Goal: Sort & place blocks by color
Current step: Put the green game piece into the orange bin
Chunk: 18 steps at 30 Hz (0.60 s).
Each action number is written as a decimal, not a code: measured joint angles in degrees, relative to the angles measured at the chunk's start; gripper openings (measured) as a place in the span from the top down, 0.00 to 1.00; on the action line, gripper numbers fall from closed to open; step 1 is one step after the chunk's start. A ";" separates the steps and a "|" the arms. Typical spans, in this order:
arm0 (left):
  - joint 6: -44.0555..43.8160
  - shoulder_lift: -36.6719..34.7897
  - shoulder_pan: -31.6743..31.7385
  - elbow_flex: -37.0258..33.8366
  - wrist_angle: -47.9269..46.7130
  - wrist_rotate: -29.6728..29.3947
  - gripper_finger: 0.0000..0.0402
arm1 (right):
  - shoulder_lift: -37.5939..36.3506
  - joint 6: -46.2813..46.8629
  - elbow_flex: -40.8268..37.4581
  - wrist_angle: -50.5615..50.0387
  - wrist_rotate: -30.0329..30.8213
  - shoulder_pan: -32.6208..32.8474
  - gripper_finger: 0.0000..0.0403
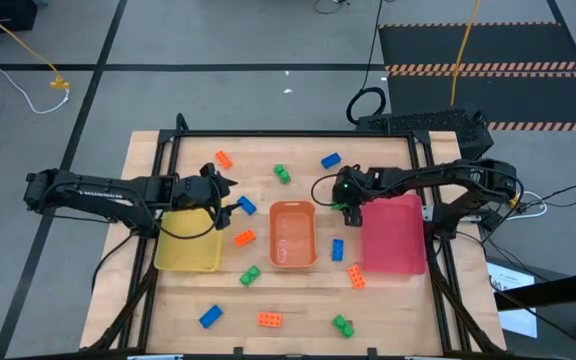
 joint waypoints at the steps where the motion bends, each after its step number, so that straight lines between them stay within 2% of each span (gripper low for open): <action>1: -0.01 0.00 0.00 0.00 0.00 0.00 0.24 | 0.00 -0.04 -0.29 0.16 -0.18 0.01 0.49; 5: -0.02 0.01 0.00 0.00 0.00 0.00 0.24 | 0.00 -1.24 -0.58 0.20 -0.05 0.01 0.57; 10: -0.22 0.00 0.00 0.00 -0.02 0.00 0.24 | -0.08 -3.56 -0.56 0.47 -0.05 0.05 0.73; 18: -0.79 -0.01 -0.01 -0.01 -0.17 0.00 0.24 | -3.75 -4.71 -0.58 -0.15 0.02 0.10 0.77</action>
